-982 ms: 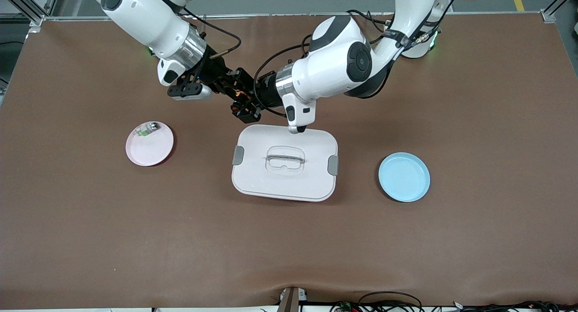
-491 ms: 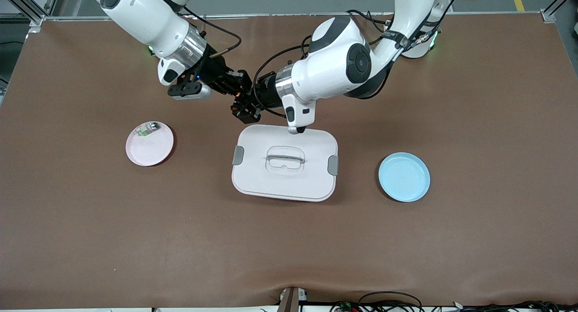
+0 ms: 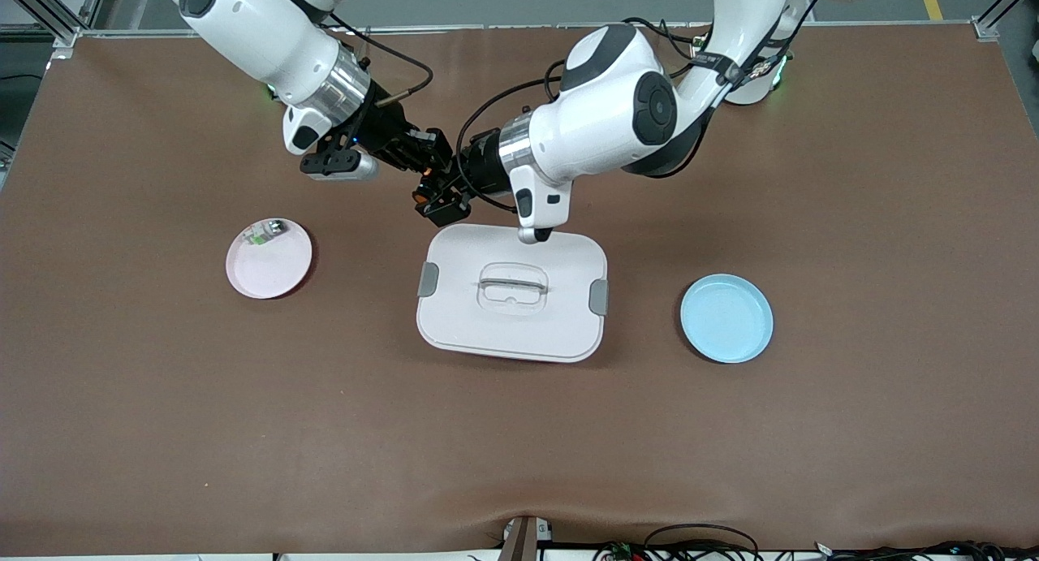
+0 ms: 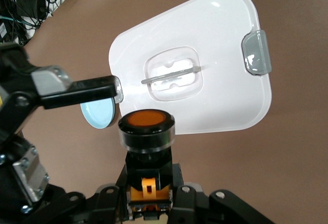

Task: Transfer orange switch to right arm and place
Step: 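Open the left gripper and withdraw it while the right gripper pulls away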

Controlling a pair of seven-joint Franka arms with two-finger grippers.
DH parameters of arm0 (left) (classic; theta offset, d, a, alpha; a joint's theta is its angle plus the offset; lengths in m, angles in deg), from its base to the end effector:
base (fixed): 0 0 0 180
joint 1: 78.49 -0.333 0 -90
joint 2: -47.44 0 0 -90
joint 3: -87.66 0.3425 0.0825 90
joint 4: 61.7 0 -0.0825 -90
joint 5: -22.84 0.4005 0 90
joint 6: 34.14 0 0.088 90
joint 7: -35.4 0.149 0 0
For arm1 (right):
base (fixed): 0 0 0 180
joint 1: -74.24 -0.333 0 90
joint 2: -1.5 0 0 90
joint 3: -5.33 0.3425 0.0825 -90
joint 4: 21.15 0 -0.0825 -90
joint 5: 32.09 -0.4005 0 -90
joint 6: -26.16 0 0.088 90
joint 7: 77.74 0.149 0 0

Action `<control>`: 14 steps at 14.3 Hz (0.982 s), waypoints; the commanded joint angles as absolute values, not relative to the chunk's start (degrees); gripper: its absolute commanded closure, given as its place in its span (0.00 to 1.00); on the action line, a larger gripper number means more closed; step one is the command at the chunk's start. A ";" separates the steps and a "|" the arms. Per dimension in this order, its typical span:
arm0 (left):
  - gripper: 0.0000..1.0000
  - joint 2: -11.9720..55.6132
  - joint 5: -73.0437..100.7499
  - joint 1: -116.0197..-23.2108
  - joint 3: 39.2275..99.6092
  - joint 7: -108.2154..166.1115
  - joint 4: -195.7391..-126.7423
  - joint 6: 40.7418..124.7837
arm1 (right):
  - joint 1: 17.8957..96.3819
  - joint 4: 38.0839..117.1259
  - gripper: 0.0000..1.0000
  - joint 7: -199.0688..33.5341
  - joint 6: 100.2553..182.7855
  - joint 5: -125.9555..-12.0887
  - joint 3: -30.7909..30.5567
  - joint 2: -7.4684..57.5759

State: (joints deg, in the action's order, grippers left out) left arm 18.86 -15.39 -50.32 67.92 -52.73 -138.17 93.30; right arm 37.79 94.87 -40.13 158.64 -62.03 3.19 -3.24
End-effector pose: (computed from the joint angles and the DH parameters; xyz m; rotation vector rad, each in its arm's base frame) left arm 0.5376 -0.5685 0.5031 2.0567 1.2419 -0.7068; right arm 0.4779 0.3560 0.5119 -2.5298 0.4389 -0.0374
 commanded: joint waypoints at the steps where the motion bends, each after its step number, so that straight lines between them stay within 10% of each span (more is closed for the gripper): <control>1: 0.00 20.54 -13.56 -52.90 68.85 -51.17 -137.11 93.22 | 37.41 95.04 0.98 -40.29 156.68 -62.24 3.05 -3.42; 14: 0.00 23.01 22.81 -72.67 69.11 -31.42 -138.17 79.19 | 48.74 92.22 0.98 -87.01 130.42 -38.79 2.52 -3.77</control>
